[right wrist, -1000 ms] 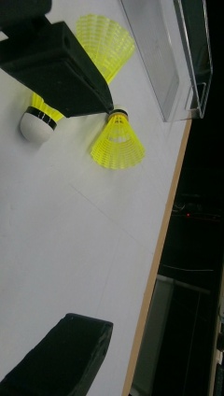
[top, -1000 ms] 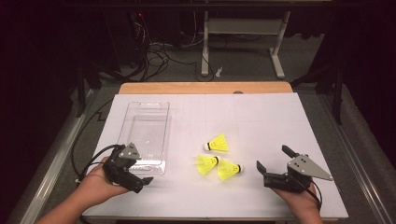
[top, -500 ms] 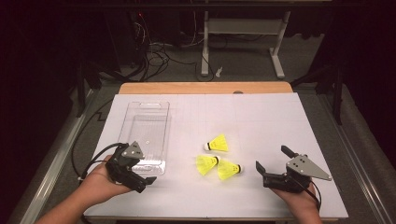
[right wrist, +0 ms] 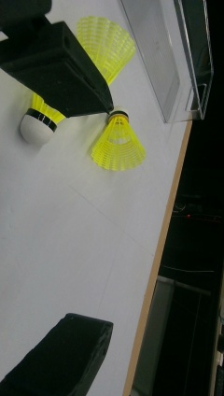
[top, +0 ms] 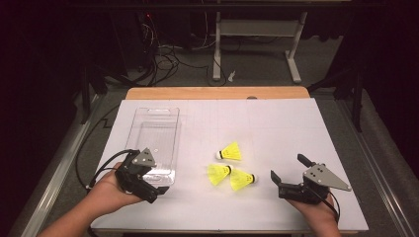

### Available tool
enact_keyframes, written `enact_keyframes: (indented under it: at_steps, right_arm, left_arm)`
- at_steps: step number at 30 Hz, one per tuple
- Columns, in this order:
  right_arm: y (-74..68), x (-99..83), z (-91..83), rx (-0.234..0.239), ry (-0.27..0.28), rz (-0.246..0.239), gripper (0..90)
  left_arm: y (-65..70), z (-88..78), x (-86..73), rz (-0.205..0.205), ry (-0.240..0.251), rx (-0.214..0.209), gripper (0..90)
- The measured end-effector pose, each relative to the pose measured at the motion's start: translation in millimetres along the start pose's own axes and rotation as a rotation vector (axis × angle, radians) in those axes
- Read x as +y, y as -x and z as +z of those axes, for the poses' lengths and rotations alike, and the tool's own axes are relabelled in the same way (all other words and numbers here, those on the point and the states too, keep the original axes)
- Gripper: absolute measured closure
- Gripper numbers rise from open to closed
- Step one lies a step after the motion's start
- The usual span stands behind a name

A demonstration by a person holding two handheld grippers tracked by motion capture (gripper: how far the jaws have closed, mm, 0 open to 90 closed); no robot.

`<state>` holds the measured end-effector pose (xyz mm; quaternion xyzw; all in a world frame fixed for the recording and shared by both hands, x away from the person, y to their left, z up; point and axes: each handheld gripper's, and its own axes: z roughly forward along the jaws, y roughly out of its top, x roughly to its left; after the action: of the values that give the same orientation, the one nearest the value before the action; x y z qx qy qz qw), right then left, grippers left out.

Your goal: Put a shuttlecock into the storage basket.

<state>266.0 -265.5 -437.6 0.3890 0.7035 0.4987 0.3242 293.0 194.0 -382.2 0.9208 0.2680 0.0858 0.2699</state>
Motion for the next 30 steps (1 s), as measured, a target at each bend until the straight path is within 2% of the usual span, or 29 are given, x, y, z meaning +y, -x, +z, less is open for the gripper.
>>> enact_keyframes:
  at_steps: [10, 17, 30]
  right_arm:
    - [0.1, 0.3, 0.6, 0.002, -0.002, -0.003, 0.0]
    - [-0.5, 0.7, 0.7, 0.000, -0.002, -0.006, 0.0]
    - [-1.1, 1.2, 0.3, 0.004, 0.001, -0.010, 0.0]
  left_arm:
    - [3.5, 3.0, 9.9, 0.019, 0.007, -0.017, 0.8]
    - [6.7, 2.9, 22.5, 0.038, 0.020, -0.024, 0.8]
    - [13.2, 8.0, 37.4, 0.072, 0.003, -0.040, 0.8]
